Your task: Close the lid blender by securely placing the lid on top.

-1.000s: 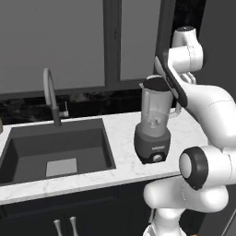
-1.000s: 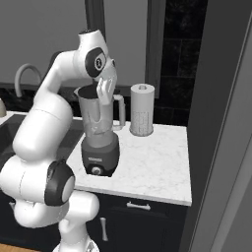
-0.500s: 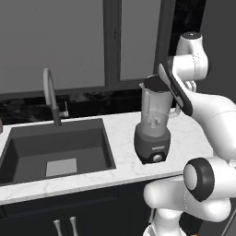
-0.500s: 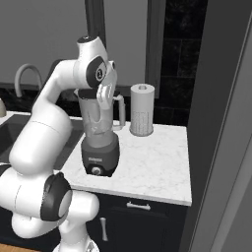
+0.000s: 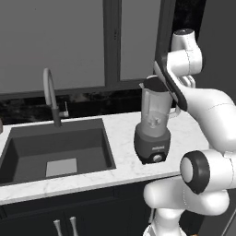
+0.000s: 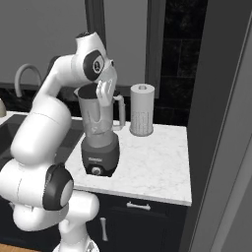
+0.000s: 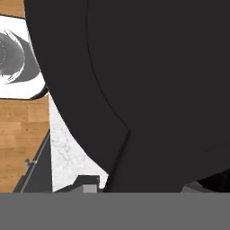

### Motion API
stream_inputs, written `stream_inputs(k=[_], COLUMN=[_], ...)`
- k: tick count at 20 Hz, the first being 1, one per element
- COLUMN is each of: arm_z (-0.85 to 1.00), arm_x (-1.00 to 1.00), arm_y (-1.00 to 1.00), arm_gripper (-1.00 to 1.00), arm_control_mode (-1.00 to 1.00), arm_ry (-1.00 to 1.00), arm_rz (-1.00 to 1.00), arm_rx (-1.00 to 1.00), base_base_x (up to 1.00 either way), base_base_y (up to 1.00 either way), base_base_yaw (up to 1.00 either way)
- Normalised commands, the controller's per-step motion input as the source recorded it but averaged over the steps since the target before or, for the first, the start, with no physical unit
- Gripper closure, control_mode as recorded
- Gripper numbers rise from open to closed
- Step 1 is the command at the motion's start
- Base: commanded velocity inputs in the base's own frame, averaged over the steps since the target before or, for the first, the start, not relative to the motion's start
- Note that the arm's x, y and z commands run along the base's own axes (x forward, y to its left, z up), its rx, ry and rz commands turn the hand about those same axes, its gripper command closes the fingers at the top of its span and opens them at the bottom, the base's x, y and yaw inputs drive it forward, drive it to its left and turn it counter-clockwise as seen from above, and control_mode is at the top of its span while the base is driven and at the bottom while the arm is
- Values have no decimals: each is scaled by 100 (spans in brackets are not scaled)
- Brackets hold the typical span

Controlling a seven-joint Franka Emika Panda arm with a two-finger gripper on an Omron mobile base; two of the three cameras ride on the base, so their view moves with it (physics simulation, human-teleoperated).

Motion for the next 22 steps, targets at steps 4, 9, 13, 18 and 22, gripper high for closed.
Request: stream_inputs(k=[4, 9, 13, 18, 22], arm_z=[-7, 0, 0, 2, 26], arm_x=[0, 0, 0, 0, 0], arm_y=[0, 0, 0, 0, 0], arm_gripper=[100, -100, -100, -100, -100], arm_control_mode=[-100, -100, -100, -100, -100], arm_ry=[1, 0, 0, 0, -4], arm_rz=[0, 0, 0, 0, 0], arm_rx=[0, 0, 0, 0, 0], base_base_x=[0, 0, 0, 0, 0], base_base_y=[0, 0, 0, 0, 0], base_base_yaw=[0, 0, 0, 0, 0])
